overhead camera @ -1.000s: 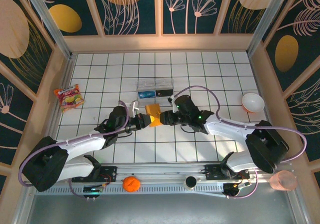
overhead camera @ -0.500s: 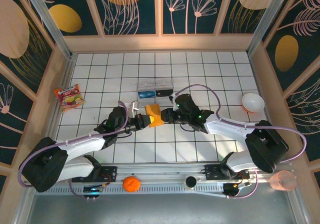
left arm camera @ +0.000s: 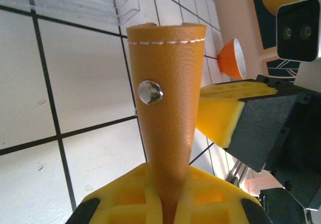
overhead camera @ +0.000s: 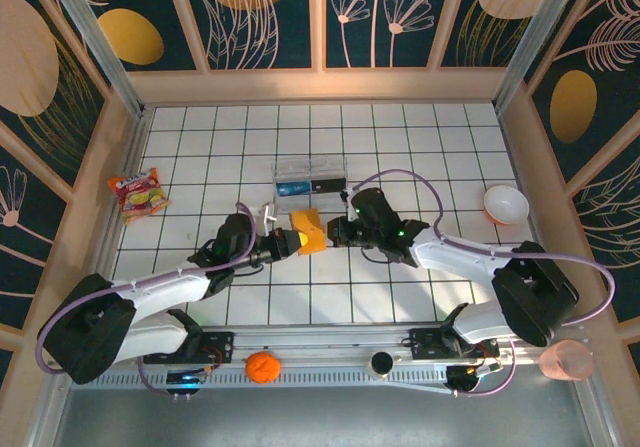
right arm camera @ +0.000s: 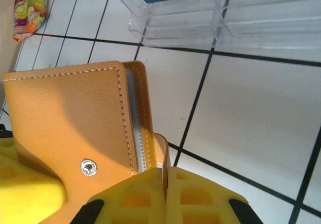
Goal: Take the credit cards out of the card holder
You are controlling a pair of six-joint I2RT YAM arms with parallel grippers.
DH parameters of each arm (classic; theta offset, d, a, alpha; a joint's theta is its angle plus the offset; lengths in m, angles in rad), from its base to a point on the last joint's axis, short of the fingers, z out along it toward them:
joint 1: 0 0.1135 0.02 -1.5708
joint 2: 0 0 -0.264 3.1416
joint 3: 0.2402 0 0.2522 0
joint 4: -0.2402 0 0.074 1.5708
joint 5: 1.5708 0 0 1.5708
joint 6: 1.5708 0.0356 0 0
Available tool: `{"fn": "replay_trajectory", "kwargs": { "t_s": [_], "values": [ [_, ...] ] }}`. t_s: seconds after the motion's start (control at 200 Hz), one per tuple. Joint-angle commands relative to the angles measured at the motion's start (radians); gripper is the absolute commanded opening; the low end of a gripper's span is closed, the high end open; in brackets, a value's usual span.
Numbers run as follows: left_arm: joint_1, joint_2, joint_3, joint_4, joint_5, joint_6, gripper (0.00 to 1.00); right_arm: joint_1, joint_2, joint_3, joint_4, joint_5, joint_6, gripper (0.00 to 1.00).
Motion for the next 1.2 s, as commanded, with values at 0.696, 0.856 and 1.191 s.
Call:
{"fn": "replay_trajectory", "kwargs": {
  "t_s": [0.696,0.856,1.191],
  "values": [
    [0.006,0.039,0.002,-0.130,0.035,0.072,0.58,0.116,-0.018,0.074,-0.124,-0.067,-0.023,0.00],
    [0.040,-0.029,0.015,-0.242,-0.020,0.113,0.63,0.155,0.036,0.179,-0.148,-0.101,-0.054,0.00],
    [0.077,-0.138,-0.014,-0.353,-0.138,0.125,0.59,0.156,0.049,0.180,-0.176,-0.030,-0.046,0.00]
  ]
}}
